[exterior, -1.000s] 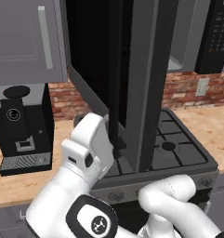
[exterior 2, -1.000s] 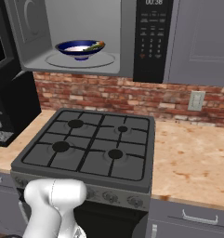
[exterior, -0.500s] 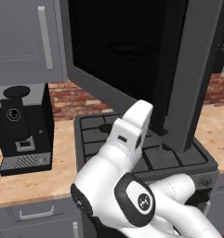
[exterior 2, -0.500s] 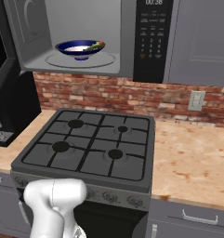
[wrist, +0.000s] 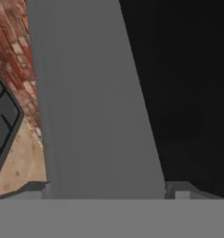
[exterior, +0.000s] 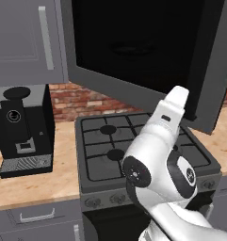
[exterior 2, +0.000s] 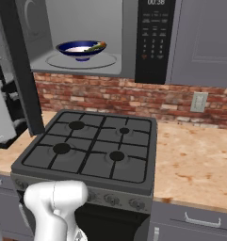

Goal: Remove the apple from the bowl and place it on the small plate. Then place the bowl with only the fish in the microwave, close the door, and press the start button to microwave the fish.

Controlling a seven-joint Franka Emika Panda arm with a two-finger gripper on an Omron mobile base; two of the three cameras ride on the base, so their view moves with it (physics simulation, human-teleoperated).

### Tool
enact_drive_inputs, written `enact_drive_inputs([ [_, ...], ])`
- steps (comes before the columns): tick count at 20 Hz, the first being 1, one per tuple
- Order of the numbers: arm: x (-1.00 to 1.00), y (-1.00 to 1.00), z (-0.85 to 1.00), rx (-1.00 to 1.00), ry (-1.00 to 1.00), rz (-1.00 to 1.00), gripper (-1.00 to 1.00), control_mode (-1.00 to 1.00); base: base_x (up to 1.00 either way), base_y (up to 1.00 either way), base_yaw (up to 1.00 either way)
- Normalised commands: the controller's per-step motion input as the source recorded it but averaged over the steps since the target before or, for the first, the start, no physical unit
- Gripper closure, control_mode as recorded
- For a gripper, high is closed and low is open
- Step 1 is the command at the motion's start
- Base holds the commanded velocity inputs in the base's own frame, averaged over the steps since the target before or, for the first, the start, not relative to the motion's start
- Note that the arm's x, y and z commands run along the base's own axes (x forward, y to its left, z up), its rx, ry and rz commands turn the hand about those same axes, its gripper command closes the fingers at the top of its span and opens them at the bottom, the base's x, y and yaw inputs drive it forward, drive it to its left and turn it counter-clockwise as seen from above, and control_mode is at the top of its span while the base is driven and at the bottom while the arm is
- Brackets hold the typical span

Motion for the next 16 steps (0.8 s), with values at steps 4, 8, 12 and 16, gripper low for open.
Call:
enact_drive_inputs([
  [4,0.39,-0.26,0.39,0.0,0.1,0.06,-1.0,-1.0,0.0,0.0,0.0],
  [8,0.34,-0.09,0.47,0.0,0.08,0.07,-1.0,-1.0,0.0,0.0,0.0],
  [12,0.38,-0.18,0.26,0.0,0.05,0.13,-1.0,-1.0,0.0,0.0,0.0],
  [16,0.59,-0.25,0.03,0.0,0.06,0.18,-1.0,-1.0,0.0,0.0,0.0],
])
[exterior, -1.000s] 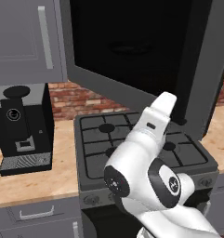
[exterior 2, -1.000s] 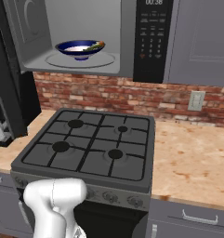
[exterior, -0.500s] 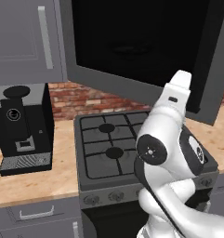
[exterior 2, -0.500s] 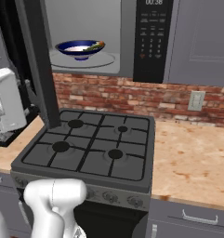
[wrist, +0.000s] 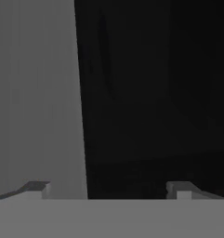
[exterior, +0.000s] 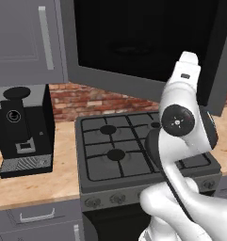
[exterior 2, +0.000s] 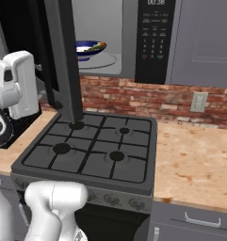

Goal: Remove the apple from the bowl and place it on the small plate. Then place the bowl with only the fish in the microwave, close the door, and press the start button to microwave the fish.

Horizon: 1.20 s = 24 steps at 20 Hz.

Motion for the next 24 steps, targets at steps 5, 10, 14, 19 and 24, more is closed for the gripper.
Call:
enact_drive_inputs([
  [5,0.75,-0.28,0.0,0.0,0.12,0.2,-1.0,-1.0,0.0,0.0,0.0],
  [10,0.67,-0.32,0.0,0.0,0.06,0.22,-1.0,-1.0,0.0,0.0,0.0],
  [14,0.64,-0.09,0.0,0.0,0.04,0.2,-1.0,-1.0,0.0,0.0,0.0],
  [19,0.49,0.0,0.0,0.0,0.06,0.19,-1.0,-1.0,0.0,0.0,0.0],
  [24,0.33,0.0,0.01,0.0,0.09,0.18,-1.0,-1.0,0.0,0.0,0.0],
])
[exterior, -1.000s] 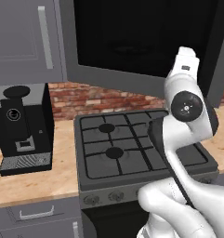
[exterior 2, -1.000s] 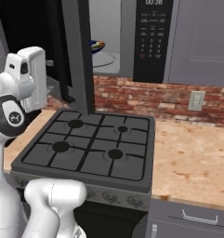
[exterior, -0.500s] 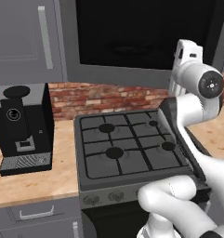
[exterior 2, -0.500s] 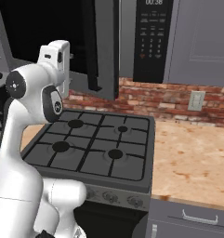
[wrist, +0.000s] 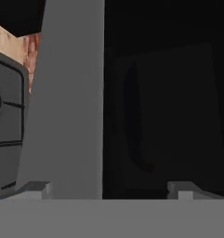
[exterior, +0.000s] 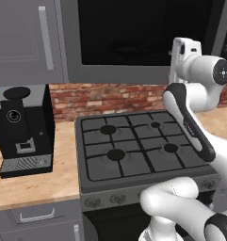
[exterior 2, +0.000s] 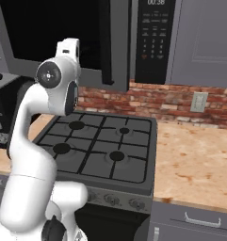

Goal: Remove the apple from the bowl and place it on the small plate. Then place the bowl with only the fish in the microwave, close the door, and press the start button to microwave the fish.

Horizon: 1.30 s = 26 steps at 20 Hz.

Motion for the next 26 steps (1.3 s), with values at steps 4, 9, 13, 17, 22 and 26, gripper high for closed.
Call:
enact_drive_inputs([
  [4,0.28,0.0,0.0,0.0,0.13,0.18,-1.0,-1.0,0.0,0.0,0.0],
  [9,0.32,0.0,0.0,0.0,0.13,0.16,-1.0,-1.0,0.0,0.0,0.0],
  [13,0.39,0.0,-0.01,0.0,0.14,0.13,-1.0,-1.0,0.0,0.0,0.0],
  [17,0.42,0.0,-0.12,0.0,0.12,0.1,-1.0,-1.0,0.0,0.0,0.0],
  [22,0.52,0.02,-0.29,0.0,0.13,0.08,-1.0,-1.0,0.0,0.0,0.0],
  [26,0.54,0.11,-0.39,0.0,0.13,0.09,-1.0,-1.0,0.0,0.0,0.0],
])
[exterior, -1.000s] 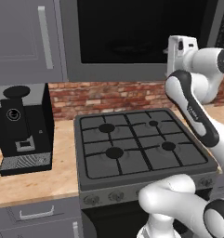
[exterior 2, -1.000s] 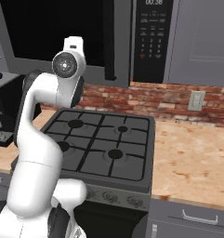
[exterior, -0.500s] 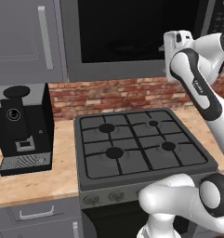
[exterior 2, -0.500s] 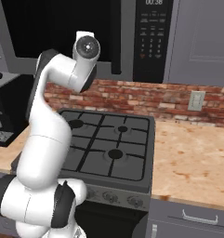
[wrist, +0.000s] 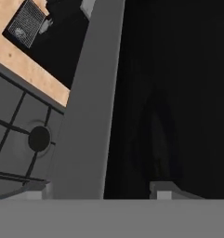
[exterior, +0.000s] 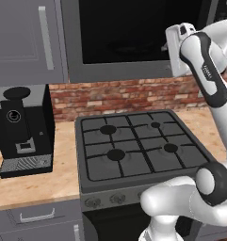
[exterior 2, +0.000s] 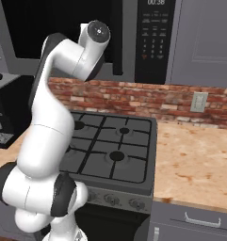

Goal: Remove the apple from the bowl and place it on the small plate. Then place the bowl with only the fish in the microwave, close the door, and press the start button to microwave the fish.

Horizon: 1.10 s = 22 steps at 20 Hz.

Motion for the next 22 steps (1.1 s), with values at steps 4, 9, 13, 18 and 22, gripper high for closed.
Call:
enact_drive_inputs([
  [4,0.35,0.14,-0.36,0.0,0.1,0.1,-1.0,-1.0,0.0,0.0,0.0],
  [9,-0.06,0.06,-0.17,0.0,0.04,0.07,-1.0,-1.0,0.0,0.0,0.0],
  [13,-0.97,-0.2,0.0,0.0,-0.12,0.0,-1.0,-1.0,0.0,0.0,0.0],
  [18,-1.0,-0.32,0.0,0.01,-0.24,0.0,-1.0,-1.0,0.0,0.0,0.0],
  [22,-1.0,-0.62,0.0,0.07,-0.25,-0.05,-1.0,-1.0,0.0,0.0,0.0],
])
